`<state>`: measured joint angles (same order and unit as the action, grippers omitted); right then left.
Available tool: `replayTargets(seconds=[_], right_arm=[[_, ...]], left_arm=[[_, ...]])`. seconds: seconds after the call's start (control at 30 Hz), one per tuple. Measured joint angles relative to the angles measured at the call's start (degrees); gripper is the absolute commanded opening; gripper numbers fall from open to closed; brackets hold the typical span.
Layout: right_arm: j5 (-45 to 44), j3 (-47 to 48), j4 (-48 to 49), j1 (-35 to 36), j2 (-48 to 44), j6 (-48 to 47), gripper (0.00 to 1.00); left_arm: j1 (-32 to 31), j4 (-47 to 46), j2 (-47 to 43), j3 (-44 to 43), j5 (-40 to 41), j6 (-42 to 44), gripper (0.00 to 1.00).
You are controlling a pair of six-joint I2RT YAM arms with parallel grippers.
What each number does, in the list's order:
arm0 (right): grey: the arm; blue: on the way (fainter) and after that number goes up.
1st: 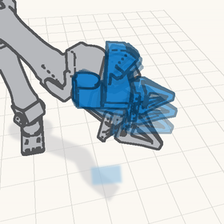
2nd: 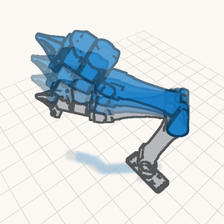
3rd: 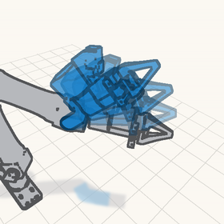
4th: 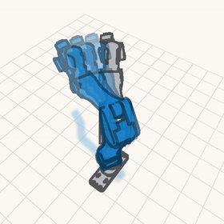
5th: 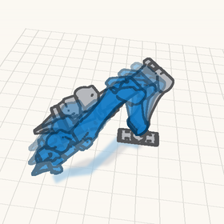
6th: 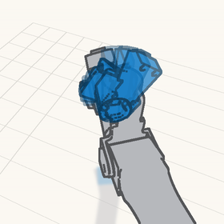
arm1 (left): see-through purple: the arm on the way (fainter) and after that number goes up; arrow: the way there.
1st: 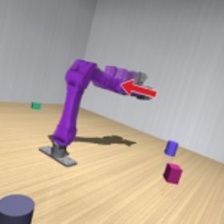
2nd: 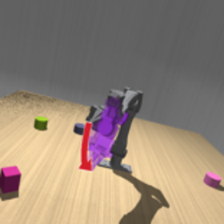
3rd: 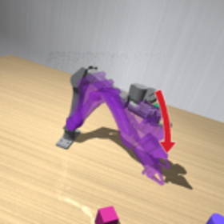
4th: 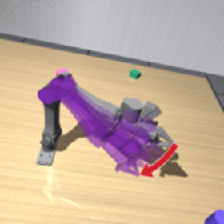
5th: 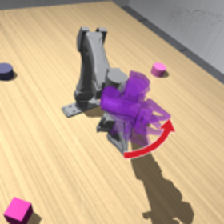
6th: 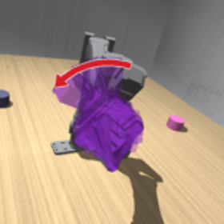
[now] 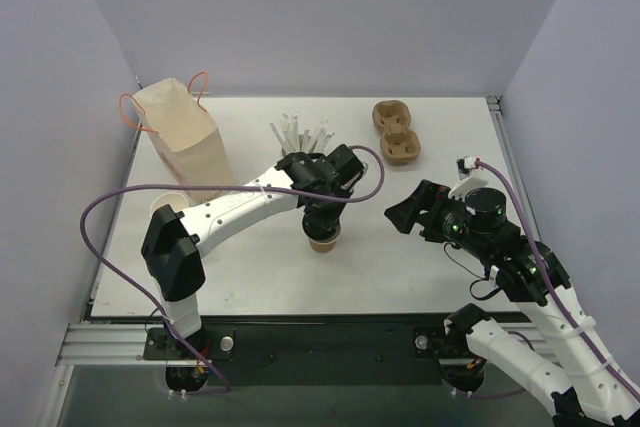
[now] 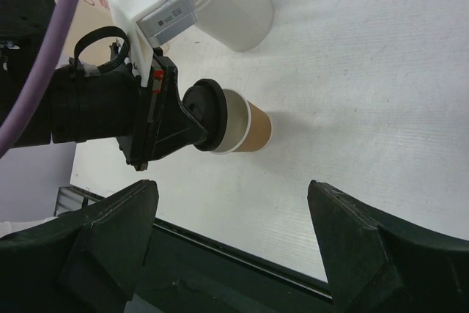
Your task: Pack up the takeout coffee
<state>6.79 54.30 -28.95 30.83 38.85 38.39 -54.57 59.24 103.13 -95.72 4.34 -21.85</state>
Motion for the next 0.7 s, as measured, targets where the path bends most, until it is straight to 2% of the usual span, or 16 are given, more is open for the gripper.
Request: replayTargets(seconds=[0.37, 0.47, 0.7], right_arm=[[-0.28, 0.00, -0.07, 0.00, -0.46, -0.57, 0.86], [-0.50, 0.00, -0.13, 0.00, -0.70, -0.79, 0.86], [-0.66, 0.00, -1.25, 0.00, -0.98, -1.03, 0.86]], left_arm=[[-0.59, 0.85, 2.12, -0.55, -0.09, 0.04, 0.15], [-0.59, 0.94, 2.43, -1.36, -0.09, 0.11, 0.23], [-0.63, 1.01, 3.10, -1.88, -0.15, 0.50, 0.34]])
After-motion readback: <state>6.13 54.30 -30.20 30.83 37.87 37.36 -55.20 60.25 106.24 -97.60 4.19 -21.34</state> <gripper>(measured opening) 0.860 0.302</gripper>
